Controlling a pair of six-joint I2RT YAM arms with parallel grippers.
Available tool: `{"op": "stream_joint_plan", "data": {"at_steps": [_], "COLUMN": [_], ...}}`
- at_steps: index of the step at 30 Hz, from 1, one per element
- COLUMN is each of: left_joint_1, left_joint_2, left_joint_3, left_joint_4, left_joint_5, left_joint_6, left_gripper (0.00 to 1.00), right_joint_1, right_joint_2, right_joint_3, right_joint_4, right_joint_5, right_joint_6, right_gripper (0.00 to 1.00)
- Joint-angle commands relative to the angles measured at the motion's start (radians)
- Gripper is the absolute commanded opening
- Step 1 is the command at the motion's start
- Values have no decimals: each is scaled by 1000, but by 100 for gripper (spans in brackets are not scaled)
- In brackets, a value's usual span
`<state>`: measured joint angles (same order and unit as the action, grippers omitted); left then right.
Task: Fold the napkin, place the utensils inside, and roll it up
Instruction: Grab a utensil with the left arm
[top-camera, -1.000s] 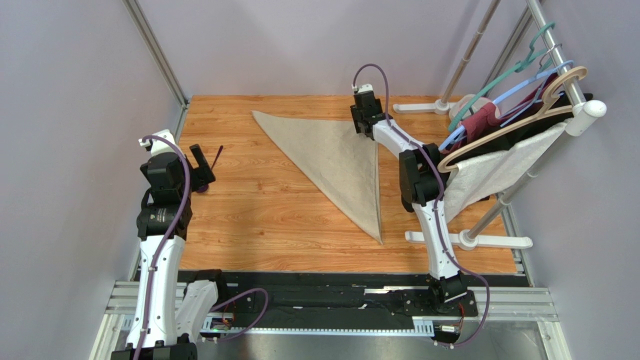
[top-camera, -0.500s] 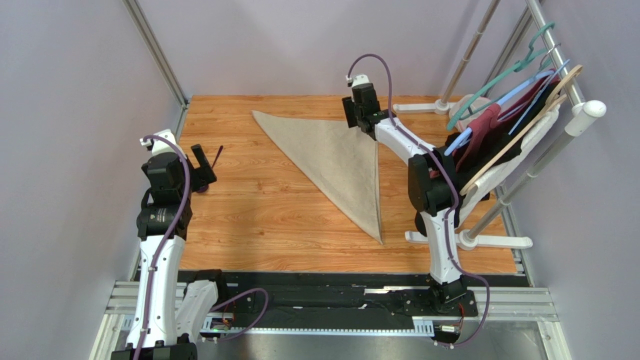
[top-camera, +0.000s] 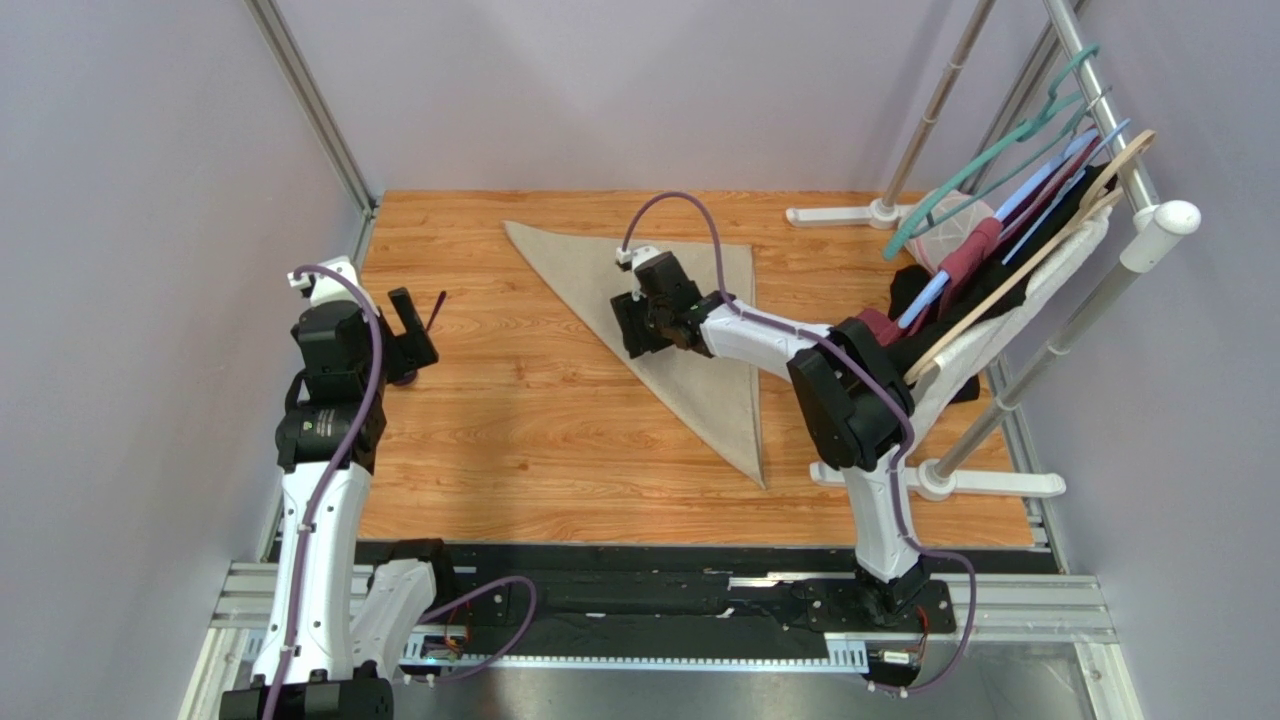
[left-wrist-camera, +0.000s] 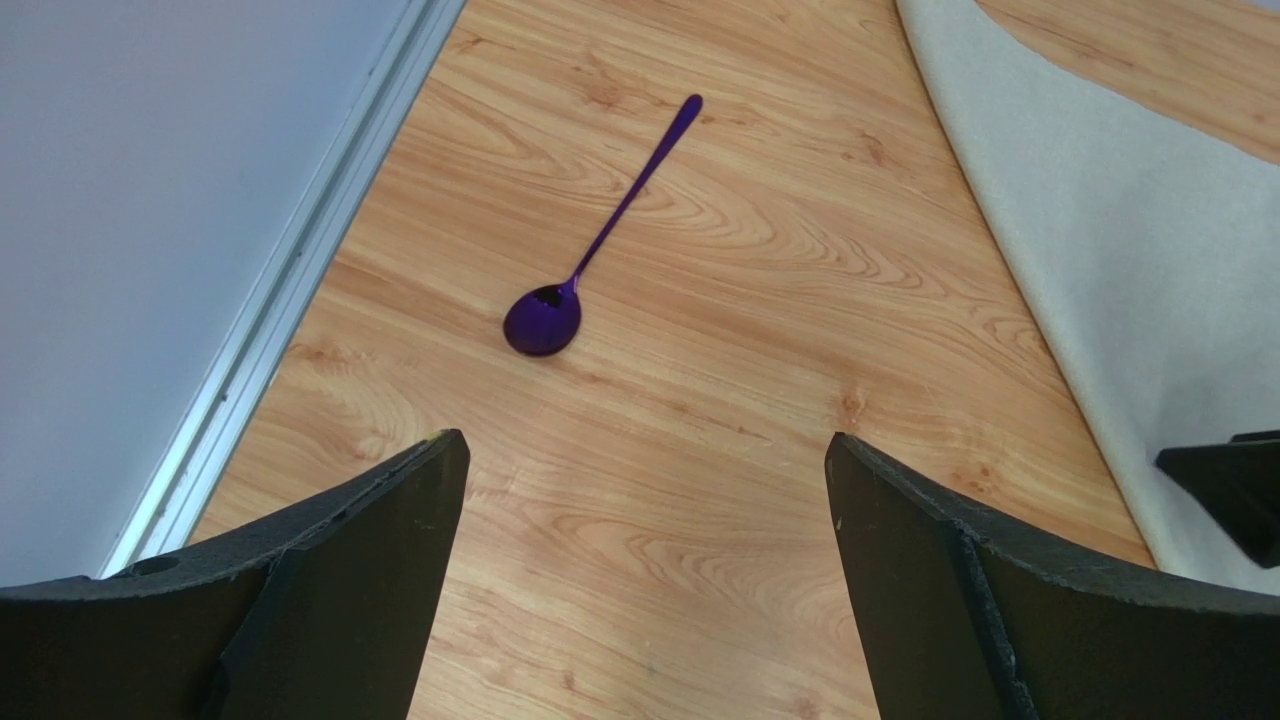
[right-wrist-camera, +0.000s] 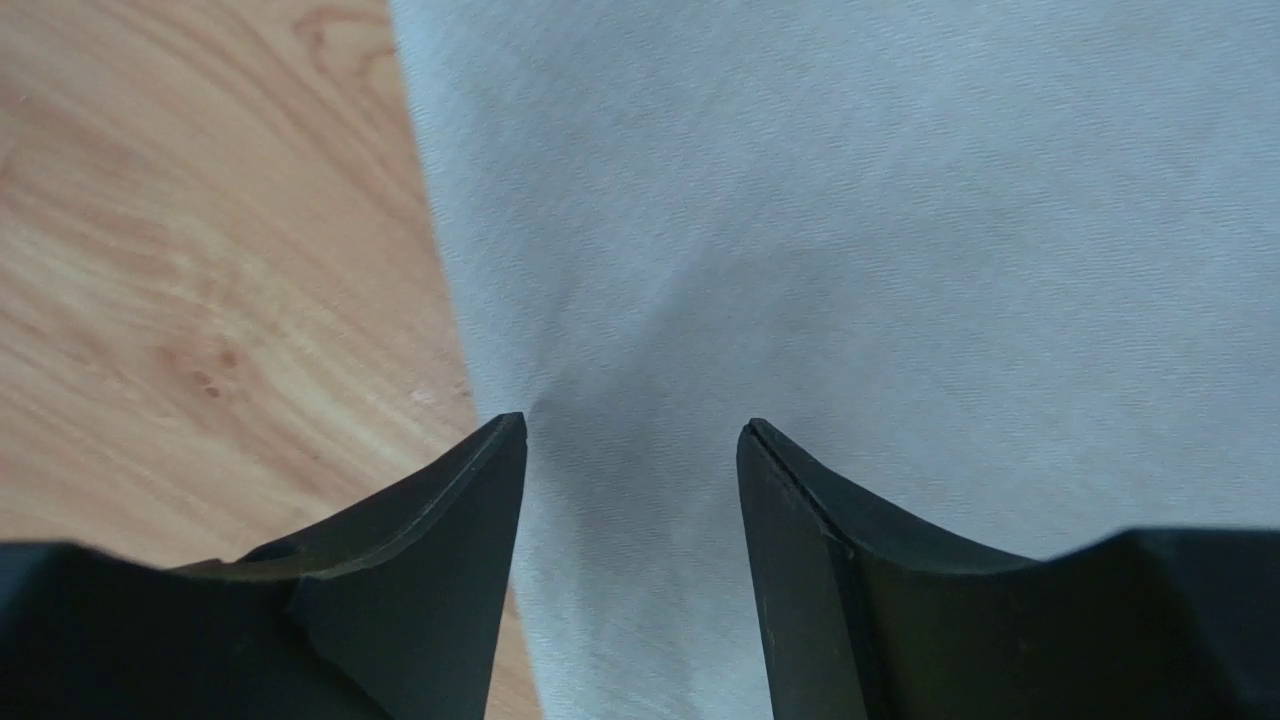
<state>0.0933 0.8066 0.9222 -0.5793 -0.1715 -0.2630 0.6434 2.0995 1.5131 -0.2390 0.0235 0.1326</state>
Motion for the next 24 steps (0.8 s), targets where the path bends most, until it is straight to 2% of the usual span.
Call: {"op": "stream_joint_plan", "data": {"at_steps": [1,6,9,12,15,17,18,21,24], "left_joint_1": [6,8,9,11,11,20,28,43,57], "left_joint_2": [-1,26,118,282,497,622,655,764,862], "left_joint_3": [10,-17,-13,47,177,245,263,322,363], "left_joint_4": [35,81,134,163,144,177,188,199,174], "left_joint_5": [20,81,119,110,48,15,58,157,153], "left_joint_6": [14,5,-2,85,287,347,378,514,571], "left_gripper": [98,99,98,95,91,91,86,85,82], "right_joint_1": [33,64,78,78,78,79,78,79,81], "right_joint_2": [-13,-25,-67,-150,-277,-367,-395,-495,-596], "right_joint_3": [-2,-24,-45,-70,-149,-197,-214,-266,-320], "right_joint_4": [87,98,106,75,99,92,90,67,53], "right_joint_5": [15,24,24,9,-52,-66,-76,-94,-117], "right_joint_6": [45,48,58,76,97,105,108,116,131], "right_gripper": [57,56,56,56,56,56,56,57,57]}}
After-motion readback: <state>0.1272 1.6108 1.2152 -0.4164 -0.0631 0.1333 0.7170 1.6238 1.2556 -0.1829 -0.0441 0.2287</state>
